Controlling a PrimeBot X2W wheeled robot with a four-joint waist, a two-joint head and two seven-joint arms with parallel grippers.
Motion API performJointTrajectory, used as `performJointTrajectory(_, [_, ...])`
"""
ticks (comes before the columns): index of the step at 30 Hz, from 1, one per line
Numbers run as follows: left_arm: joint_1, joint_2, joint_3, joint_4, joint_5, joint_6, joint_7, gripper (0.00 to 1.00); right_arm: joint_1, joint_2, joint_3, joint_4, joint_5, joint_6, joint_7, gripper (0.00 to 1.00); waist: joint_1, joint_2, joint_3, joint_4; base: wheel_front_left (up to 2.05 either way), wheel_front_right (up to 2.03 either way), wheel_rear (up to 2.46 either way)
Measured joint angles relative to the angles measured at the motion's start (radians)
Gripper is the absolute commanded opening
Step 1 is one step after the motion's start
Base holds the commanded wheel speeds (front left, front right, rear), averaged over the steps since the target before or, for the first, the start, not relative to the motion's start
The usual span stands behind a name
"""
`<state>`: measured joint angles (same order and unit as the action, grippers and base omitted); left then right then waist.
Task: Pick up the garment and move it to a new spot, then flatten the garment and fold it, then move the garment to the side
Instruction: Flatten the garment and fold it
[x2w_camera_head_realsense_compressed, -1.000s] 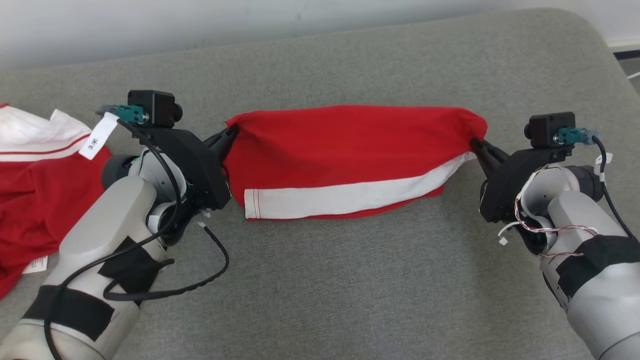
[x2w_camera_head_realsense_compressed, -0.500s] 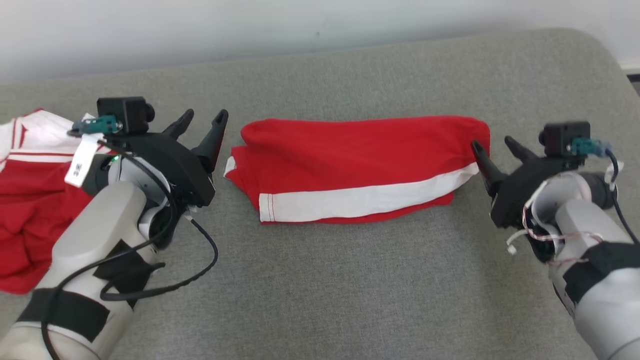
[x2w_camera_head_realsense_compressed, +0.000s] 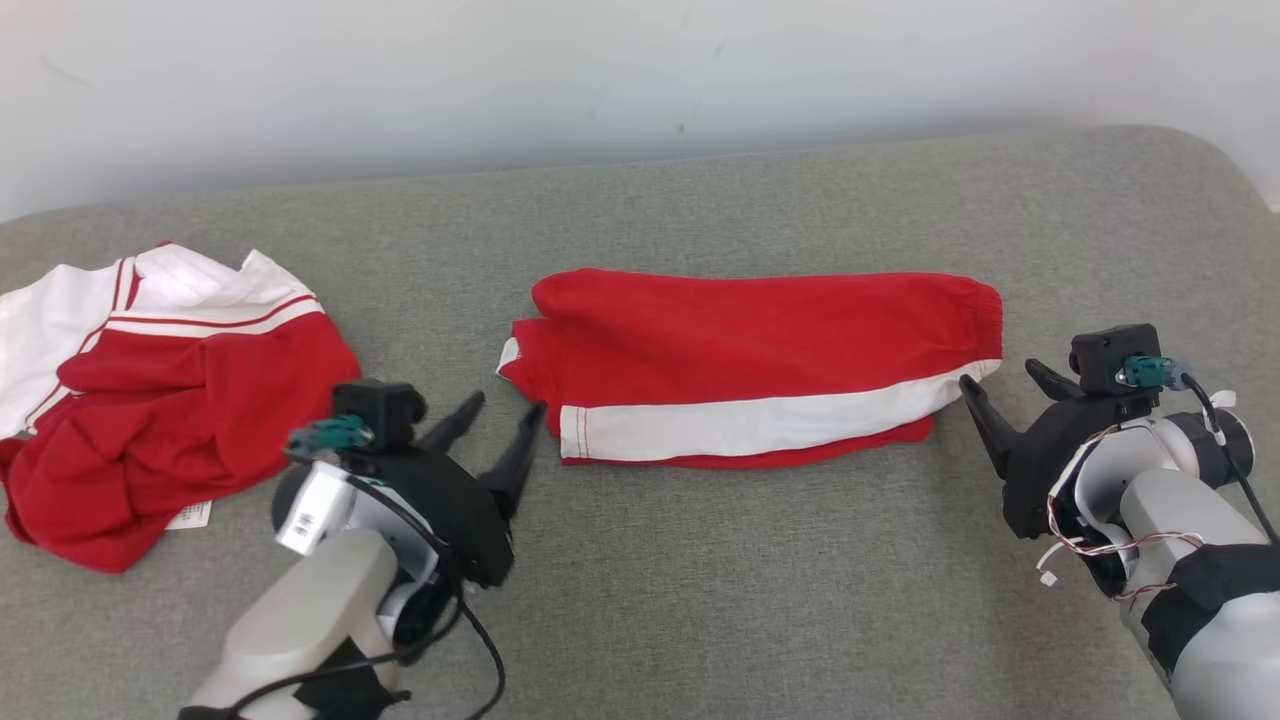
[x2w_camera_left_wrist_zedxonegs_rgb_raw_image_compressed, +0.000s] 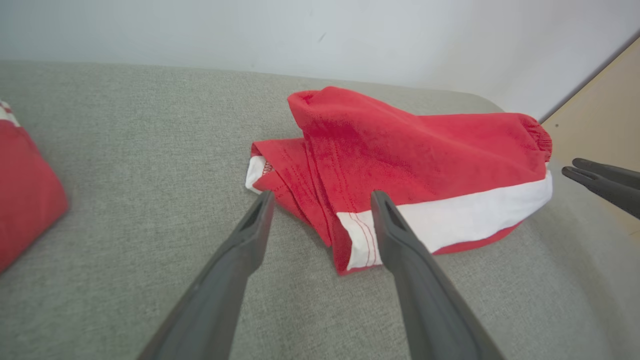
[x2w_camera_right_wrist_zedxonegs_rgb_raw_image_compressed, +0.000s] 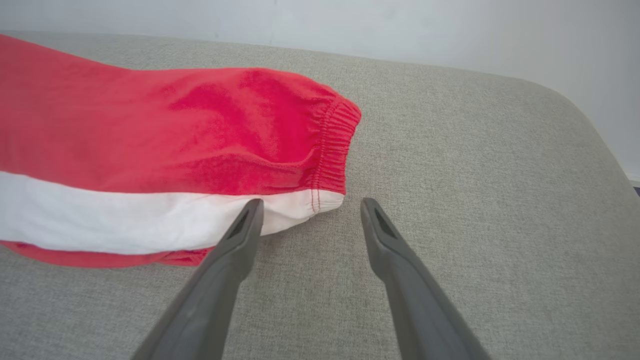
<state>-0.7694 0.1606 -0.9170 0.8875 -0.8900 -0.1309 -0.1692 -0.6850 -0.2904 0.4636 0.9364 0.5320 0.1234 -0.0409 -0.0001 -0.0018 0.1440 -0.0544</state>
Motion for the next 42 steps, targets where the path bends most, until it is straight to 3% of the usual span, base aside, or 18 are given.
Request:
performJointTrajectory(9, [0.007, -0.023, -0.046, 0.028, 0.046, 0.024, 0.000, 1.00, -0.007, 0.013, 0.023, 0.048, -0.007, 0.000, 0.006, 1.00, 0.0000, 0.0000, 0.011, 0.018, 0.00, 0.00, 0.00])
performJointTrajectory(15, [0.006, -0.075, -0.066, 0.005, 0.054, 0.016, -0.008, 1.00, -0.033, 0.011, 0.027, 0.072, -0.016, 0.000, 0.005, 1.00, 0.0000, 0.0000, 0.034, 0.024, 0.00, 0.00, 0.00])
performJointTrajectory(40, [-0.060, -0.104, -0.124, 0.059, 0.109, 0.024, -0.007, 1.00, -0.117, 0.018, 0.051, 0.152, -0.059, -0.001, -0.023, 1.00, 0.0002, 0.0001, 0.109, 0.036, 0.00, 0.00, 0.00])
performJointTrajectory(41, [-0.060, -0.105, -0.126, 0.061, 0.109, 0.024, -0.007, 0.93, -0.122, 0.020, 0.052, 0.156, -0.059, -0.002, -0.026, 0.93, 0.0003, 0.0001, 0.110, 0.037, 0.00, 0.00, 0.00])
performJointTrajectory(42, [-0.060, -0.107, -0.127, 0.063, 0.109, 0.024, -0.007, 0.47, -0.125, 0.022, 0.052, 0.159, -0.059, -0.002, -0.030, 0.39, 0.0002, 0.0001, 0.111, 0.038, 0.00, 0.00, 0.00])
